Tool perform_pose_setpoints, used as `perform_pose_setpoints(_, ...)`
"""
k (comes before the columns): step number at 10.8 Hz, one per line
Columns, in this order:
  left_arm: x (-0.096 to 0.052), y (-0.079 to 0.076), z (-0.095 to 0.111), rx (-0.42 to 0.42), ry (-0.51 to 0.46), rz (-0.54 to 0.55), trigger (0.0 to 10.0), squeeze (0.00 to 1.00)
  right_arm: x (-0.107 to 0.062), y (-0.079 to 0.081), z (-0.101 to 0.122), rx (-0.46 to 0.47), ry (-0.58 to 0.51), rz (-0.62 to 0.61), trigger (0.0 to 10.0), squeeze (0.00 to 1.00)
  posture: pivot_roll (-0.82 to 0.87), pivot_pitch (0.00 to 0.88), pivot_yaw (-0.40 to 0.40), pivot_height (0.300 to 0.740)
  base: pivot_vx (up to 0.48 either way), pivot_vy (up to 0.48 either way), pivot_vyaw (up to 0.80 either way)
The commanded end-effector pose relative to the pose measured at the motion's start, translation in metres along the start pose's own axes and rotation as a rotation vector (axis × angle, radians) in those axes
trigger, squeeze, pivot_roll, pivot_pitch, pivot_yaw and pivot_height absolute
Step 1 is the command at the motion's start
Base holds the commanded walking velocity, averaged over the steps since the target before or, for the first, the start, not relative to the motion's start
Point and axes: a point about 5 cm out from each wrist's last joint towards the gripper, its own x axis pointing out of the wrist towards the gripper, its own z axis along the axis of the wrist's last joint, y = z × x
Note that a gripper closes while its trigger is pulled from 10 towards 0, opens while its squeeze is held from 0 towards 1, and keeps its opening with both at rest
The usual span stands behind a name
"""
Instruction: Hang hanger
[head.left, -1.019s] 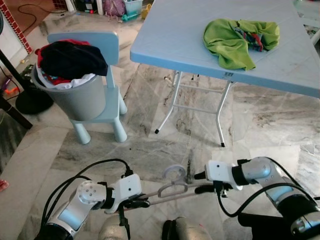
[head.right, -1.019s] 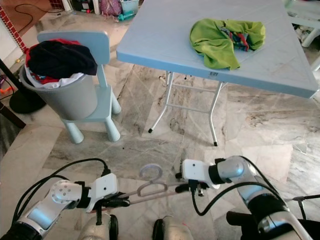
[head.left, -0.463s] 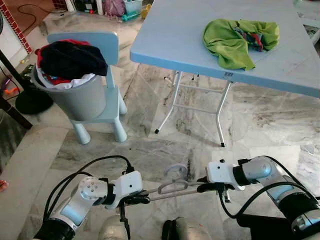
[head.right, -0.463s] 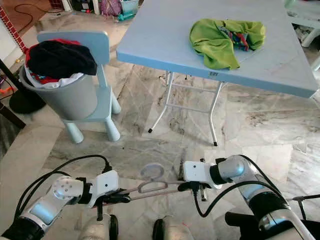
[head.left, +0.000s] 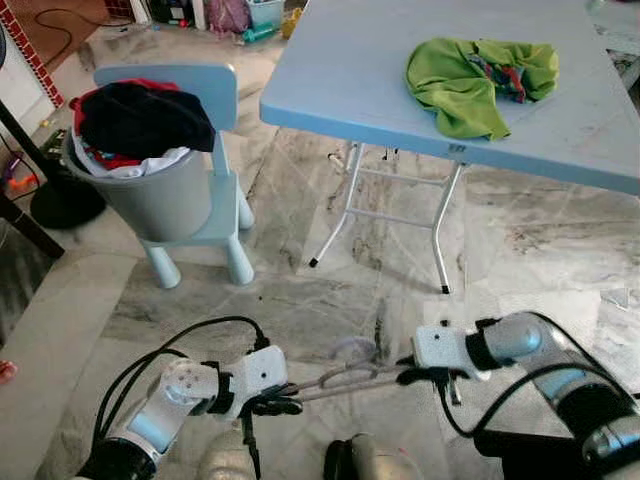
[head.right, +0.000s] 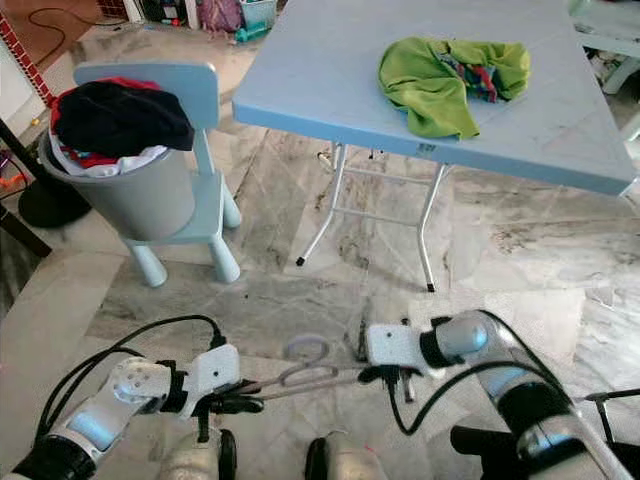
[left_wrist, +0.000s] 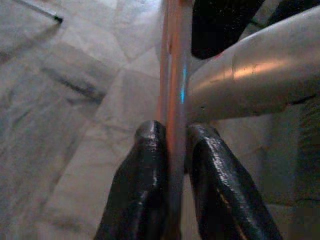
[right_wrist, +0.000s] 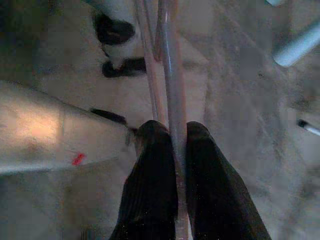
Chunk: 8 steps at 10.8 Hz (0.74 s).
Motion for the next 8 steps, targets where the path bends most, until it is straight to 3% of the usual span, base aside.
perform_pose_setpoints(1,-0.002,0.004,-0.003,0.038,0.039,0.045,10.0,1.00,-0.007,-0.005,-0.008,-0.015,0.069,-0.061,0.0,0.00,0.02,0.114,-0.069,0.740,0.000,0.000,0.00)
perform_pose_setpoints(2,-0.003,0.014,0.001,0.100,0.045,0.124,10.0,1.00,-0.007,-0.011,-0.013,-0.025,0.122,-0.123,0.0,0.00,0.02,0.112,-0.070,0.740,0.000,0.000,0.00)
perform_pose_setpoints(3,-0.008,0.036,0.019,0.178,-0.044,0.306,10.0,1.00,-0.006,-0.015,-0.017,-0.051,0.165,-0.183,0.0,0.00,0.03,0.114,-0.071,0.740,0.000,0.000,0.00)
perform_pose_setpoints(4,-0.015,0.047,0.032,0.227,-0.065,0.357,10.0,1.00,0.001,-0.016,-0.017,-0.018,0.155,-0.255,0.0,0.00,0.03,0.114,-0.076,0.740,0.000,0.000,0.00)
perform_pose_setpoints(5,-0.015,0.048,0.034,0.235,-0.058,0.366,10.0,1.00,0.004,-0.016,-0.019,-0.006,0.171,-0.292,0.0,0.00,0.03,0.114,-0.076,0.740,0.000,0.000,0.00)
perform_pose_setpoints(6,-0.016,0.048,0.034,0.218,-0.067,0.404,10.0,1.00,0.008,-0.015,-0.022,-0.020,0.210,-0.343,0.0,0.00,0.03,0.114,-0.074,0.740,0.000,0.000,0.00)
perform_pose_setpoints(7,-0.019,0.049,0.035,0.150,-0.149,0.549,10.0,1.00,0.018,-0.014,-0.022,0.056,0.180,-0.457,0.0,0.00,0.02,0.114,-0.070,0.740,0.000,0.000,0.00)
perform_pose_setpoints(8,-0.027,0.053,0.032,-0.006,-0.235,0.742,10.0,1.00,0.023,-0.012,-0.023,0.138,0.143,-0.590,0.0,0.00,0.02,0.116,-0.071,0.740,0.000,0.000,0.00)
